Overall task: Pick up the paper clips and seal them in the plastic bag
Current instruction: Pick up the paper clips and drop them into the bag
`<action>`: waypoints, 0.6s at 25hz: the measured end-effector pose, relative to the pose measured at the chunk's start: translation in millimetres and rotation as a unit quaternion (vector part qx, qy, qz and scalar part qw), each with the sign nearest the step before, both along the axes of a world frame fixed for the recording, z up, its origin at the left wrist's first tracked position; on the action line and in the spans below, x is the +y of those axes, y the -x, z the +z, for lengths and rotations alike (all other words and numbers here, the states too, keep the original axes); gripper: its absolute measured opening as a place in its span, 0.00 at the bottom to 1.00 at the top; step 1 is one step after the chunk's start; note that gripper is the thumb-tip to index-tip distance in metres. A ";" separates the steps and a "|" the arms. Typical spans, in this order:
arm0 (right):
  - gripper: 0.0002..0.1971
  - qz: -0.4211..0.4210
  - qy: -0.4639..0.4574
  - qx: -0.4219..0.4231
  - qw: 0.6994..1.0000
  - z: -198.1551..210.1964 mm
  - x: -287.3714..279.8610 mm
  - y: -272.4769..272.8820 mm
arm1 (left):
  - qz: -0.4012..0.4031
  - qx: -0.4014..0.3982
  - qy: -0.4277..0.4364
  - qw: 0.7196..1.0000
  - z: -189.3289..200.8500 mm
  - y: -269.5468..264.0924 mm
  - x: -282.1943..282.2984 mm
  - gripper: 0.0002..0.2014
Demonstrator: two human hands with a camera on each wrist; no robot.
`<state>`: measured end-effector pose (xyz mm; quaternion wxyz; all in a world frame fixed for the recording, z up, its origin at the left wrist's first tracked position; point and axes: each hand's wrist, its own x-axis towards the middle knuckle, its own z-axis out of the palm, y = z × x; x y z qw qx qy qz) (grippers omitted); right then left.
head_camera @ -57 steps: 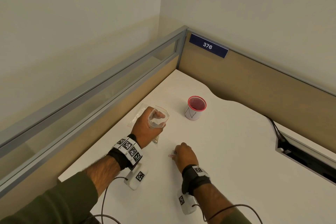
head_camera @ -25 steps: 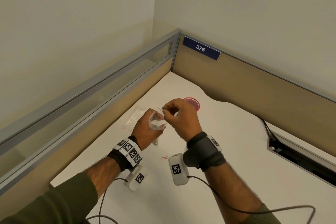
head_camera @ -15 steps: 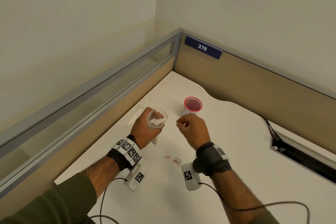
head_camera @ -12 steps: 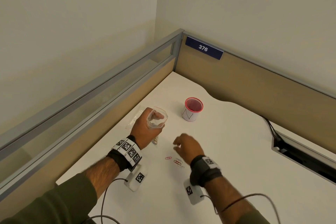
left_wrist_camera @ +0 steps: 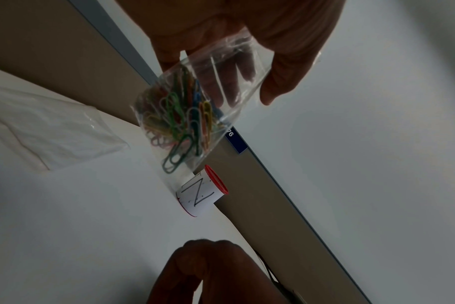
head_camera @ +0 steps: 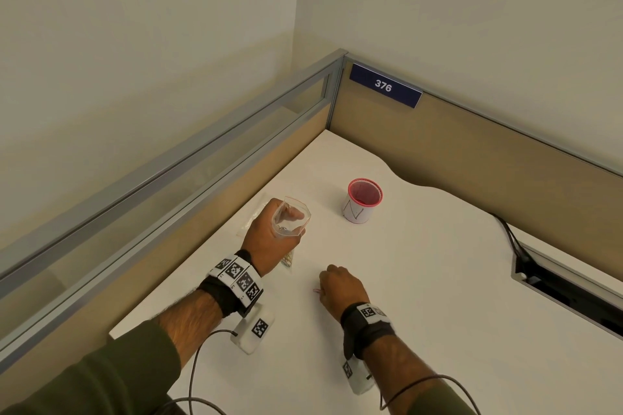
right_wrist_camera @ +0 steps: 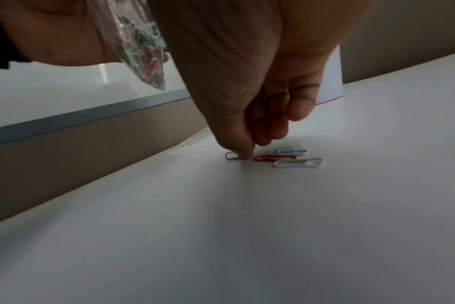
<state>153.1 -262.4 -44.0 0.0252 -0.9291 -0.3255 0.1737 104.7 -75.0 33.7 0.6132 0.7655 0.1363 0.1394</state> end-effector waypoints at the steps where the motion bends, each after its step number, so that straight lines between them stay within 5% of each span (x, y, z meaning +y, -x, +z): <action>1: 0.09 -0.010 -0.002 0.010 1.000 3.3 -1.1 -0.3 | -0.001 0.001 -0.004 1.000 0.6 0.4 0.0 0.15; 6: 0.05 -0.099 -0.141 -0.002 0.985 49.8 -3.0 -6.5 | 0.000 0.000 -0.004 1.000 -1.4 1.6 0.0 0.15; 11: 0.02 -0.121 -0.362 -0.055 0.923 137.4 19.6 -14.4 | -0.008 0.012 -0.033 0.999 -3.3 0.2 -8.4 0.16; 15: 0.05 -0.063 -0.372 -0.037 0.925 170.7 40.5 -10.2 | -0.017 -0.007 -0.050 0.999 -2.1 -3.4 -11.5 0.20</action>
